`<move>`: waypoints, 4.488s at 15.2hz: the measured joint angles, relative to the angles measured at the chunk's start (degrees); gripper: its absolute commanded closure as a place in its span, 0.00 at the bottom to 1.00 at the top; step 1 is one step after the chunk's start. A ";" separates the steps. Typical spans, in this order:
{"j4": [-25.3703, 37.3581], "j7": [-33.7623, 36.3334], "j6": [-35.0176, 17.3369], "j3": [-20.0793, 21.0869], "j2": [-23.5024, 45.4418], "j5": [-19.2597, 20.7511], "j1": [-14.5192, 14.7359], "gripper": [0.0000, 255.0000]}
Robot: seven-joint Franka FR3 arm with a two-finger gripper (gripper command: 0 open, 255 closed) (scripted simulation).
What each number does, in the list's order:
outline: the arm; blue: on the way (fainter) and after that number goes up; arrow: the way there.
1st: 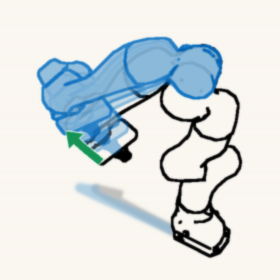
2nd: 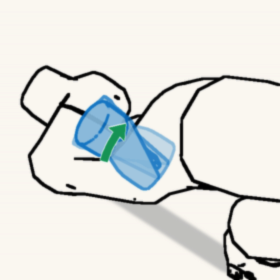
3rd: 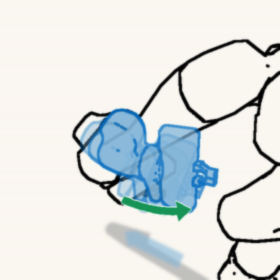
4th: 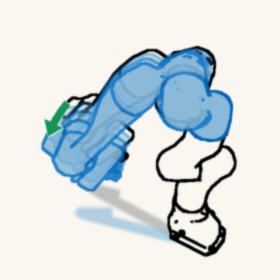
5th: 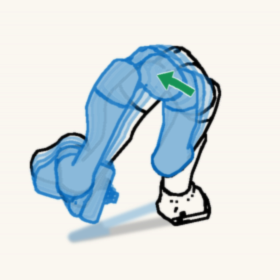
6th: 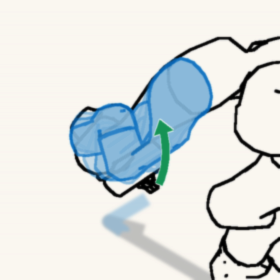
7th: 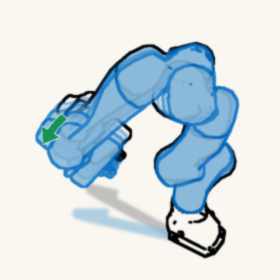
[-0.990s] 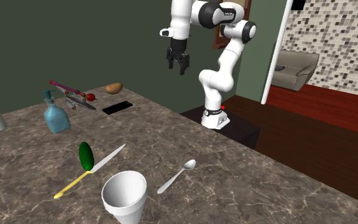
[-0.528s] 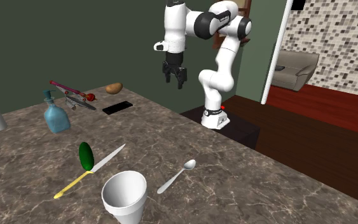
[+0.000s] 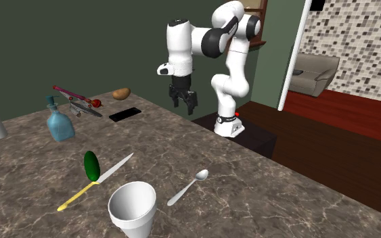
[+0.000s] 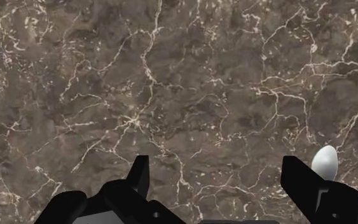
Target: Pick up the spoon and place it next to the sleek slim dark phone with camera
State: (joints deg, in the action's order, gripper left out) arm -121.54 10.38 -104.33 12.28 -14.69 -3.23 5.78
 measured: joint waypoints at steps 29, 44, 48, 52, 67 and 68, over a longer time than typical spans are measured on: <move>36.39 8.35 -8.29 5.46 48.38 1.99 9.66 0.00; 36.26 8.39 -8.86 5.38 48.64 2.10 9.71 1.00; 36.63 8.46 -8.10 5.48 48.32 2.00 9.72 1.00; 37.99 8.72 -5.73 5.67 47.28 1.80 9.71 1.00; 35.54 6.16 -0.25 5.79 39.60 -0.09 6.40 1.00; 32.27 5.01 -1.13 5.72 37.27 -0.73 5.29 1.00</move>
State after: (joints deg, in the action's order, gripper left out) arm -89.28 15.39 -105.46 18.01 22.58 -3.95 11.07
